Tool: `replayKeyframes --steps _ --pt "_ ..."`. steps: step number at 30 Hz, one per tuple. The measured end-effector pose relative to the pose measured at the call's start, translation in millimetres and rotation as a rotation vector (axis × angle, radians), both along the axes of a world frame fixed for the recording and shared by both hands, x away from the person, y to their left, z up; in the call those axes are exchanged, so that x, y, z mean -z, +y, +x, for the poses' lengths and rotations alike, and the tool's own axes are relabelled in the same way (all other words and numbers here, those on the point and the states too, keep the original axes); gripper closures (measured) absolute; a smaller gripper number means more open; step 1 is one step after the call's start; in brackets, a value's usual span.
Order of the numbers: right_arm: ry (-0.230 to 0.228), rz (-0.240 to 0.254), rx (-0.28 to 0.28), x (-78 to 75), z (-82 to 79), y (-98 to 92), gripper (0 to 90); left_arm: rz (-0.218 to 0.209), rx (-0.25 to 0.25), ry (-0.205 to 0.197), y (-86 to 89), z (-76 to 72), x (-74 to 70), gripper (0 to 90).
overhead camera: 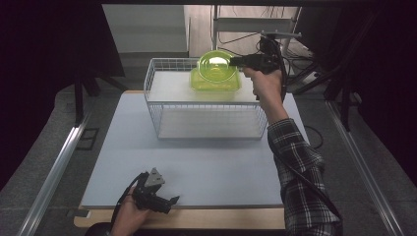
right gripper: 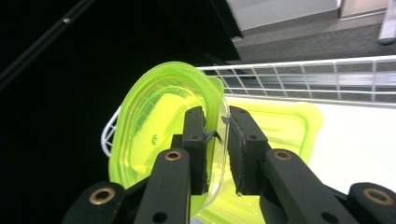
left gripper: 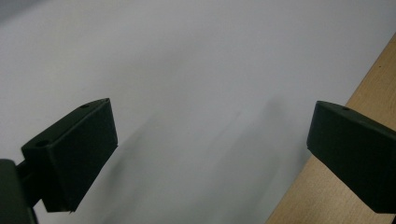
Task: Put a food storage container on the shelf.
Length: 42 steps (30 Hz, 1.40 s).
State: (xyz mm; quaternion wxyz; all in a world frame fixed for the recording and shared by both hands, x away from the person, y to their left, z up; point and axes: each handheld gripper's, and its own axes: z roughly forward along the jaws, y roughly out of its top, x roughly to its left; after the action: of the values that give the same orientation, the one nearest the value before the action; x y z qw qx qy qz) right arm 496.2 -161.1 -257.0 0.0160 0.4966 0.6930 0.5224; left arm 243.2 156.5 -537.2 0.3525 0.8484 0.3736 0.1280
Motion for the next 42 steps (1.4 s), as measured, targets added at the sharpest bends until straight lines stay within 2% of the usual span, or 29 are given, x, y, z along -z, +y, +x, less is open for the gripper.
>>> replayKeyframes --steps 9,15,23,30,42 --pt "-0.017 -0.063 0.036 0.7 5.7 7.2 74.1 0.001 -0.001 0.001 0.2 0.1 0.1 1.7" --pt "-0.022 -0.066 0.039 3.5 7.0 9.5 66.4 0.002 0.0 0.0 0.0 0.0 0.0 1.7" --pt "-0.057 -0.075 0.011 -1.2 -0.6 9.0 50.9 0.003 -0.002 -0.002 0.0 0.0 -0.1 1.7" --pt "-0.054 -0.077 -0.04 2.2 -7.8 1.7 38.6 0.004 -0.002 -0.002 0.0 0.2 -0.2 1.7" --pt "-0.117 -0.105 -0.1 7.0 -26.7 -3.4 28.3 0.007 -0.001 -0.002 -0.1 0.2 -0.3 1.7"
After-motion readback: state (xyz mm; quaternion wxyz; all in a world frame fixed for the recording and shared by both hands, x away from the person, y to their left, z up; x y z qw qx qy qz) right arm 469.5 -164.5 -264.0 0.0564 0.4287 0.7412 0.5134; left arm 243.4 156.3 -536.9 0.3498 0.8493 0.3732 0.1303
